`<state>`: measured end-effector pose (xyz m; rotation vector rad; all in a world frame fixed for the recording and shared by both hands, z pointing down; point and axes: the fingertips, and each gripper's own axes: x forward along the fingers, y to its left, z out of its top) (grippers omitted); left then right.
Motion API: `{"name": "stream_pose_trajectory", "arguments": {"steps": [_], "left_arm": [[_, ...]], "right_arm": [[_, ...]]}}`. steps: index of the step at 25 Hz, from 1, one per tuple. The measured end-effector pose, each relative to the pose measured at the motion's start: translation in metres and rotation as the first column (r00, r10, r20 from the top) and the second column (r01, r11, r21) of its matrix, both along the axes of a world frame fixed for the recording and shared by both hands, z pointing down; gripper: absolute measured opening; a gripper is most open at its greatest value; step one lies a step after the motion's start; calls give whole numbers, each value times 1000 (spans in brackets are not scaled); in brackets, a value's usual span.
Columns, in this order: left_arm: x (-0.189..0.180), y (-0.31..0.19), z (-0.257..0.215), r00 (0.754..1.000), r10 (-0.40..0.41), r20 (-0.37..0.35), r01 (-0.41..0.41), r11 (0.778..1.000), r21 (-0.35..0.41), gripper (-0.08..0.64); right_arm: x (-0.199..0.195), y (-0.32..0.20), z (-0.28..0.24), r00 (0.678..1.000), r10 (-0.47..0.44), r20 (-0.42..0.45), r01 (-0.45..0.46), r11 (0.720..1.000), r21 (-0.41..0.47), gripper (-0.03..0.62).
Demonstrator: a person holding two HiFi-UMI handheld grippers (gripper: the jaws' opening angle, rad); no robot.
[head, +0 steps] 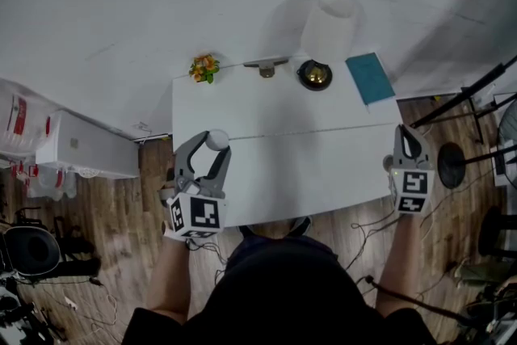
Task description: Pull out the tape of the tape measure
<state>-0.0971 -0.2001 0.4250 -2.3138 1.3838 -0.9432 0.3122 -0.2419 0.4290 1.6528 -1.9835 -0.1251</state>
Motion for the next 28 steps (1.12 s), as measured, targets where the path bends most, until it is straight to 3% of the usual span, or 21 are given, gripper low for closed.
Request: {"name": "stream_pose_trajectory", "arguments": {"steps": [12,18,20,23,25,28], "left_arm": [[57,-7,56,1000,13,22,-10,992,-129,213],[59,-4,111,999,-35,12,37,968,-248,213],[58,0,137,999,-40,25,46,953,-299,213],[59,8,179,999,-24,37,36,920,-391,213],[60,16,206,1000,-4,15,11,885,-465,213],[61,32,246,999,-3,-46,-24,815,-579,213]], "right_arm": [[-3,-11,48,996,-84,19,86,993,-86,11],[12,-14,94,993,-80,83,94,979,-180,11],[15,-14,122,991,-90,98,112,963,-246,12],[12,-9,171,986,-138,95,164,916,-367,12],[8,-4,204,979,-183,86,202,872,-445,12],[8,8,245,972,-214,94,230,809,-541,12]]}}
